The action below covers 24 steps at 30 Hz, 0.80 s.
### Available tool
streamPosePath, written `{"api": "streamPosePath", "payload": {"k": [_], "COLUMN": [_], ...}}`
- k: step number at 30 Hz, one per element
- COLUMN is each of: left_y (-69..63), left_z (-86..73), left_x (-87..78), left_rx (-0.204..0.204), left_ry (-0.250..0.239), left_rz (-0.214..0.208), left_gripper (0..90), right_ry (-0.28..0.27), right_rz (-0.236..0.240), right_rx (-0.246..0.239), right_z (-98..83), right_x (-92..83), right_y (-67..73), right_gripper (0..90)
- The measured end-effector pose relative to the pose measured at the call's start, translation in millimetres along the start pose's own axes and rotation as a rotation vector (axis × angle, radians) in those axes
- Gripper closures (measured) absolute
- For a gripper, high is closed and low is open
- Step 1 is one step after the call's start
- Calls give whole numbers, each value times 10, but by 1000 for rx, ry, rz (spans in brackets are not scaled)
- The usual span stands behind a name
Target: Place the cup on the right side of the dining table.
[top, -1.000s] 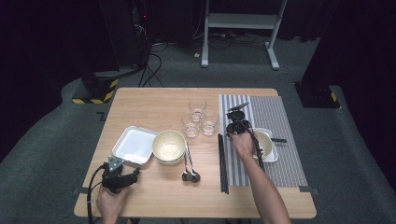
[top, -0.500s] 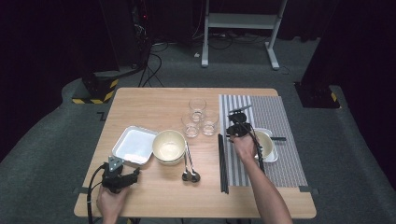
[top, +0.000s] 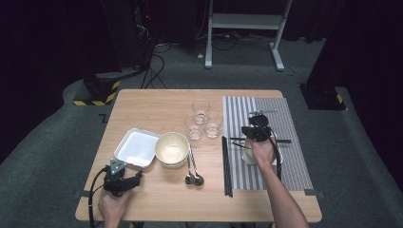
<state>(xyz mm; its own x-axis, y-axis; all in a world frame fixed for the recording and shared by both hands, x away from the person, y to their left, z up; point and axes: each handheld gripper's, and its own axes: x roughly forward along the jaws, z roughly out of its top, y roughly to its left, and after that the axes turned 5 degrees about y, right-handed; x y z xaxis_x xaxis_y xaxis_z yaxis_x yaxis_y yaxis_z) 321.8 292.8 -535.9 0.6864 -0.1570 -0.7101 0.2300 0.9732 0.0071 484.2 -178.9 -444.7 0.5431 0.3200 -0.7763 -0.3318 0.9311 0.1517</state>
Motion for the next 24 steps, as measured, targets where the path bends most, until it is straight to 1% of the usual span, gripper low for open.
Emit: {"api": "streamPosePath", "payload": {"k": [2,3,5,8,10,12,13,18,20,24], "left_y": [-2,-3,-5,-5,-5,0,2,-3,-2,-3], "left_z": [0,0,0,0,0,-1,-1,0,0,1], "left_x": [0,1,1,1,1,-1,0,0,0,1], "left_rx": [0,1,2,2,0,-3,-3,-3,-4,0], "left_ry": [0,1,1,1,1,0,-3,-1,-1,1], "left_rz": [1,1,2,2,1,1,0,4,4,5], "left_gripper": [245,245,245,246,246,247,249,252,252,250], "right_ry": [-8,-25,-41,-74,-96,-123,-136,-174,-189,-204], "right_rz": [-5,-3,4,5,-5,-3,-8,0,12,18], "right_rx": [-4,-4,-1,-10,-8,-3,-9,-19,-5,-6], "right_z": [-43,-80,-133,-230,-311,-404,-464,-704,-800,-933], "right_x": [-42,-73,-120,-211,-274,-329,-358,-449,-476,-502], "right_y": [-31,-54,-87,-137,-167,-205,-219,-266,-286,-288], "right_gripper": [821,807,783,715,686,665,653,623,616,612]}}
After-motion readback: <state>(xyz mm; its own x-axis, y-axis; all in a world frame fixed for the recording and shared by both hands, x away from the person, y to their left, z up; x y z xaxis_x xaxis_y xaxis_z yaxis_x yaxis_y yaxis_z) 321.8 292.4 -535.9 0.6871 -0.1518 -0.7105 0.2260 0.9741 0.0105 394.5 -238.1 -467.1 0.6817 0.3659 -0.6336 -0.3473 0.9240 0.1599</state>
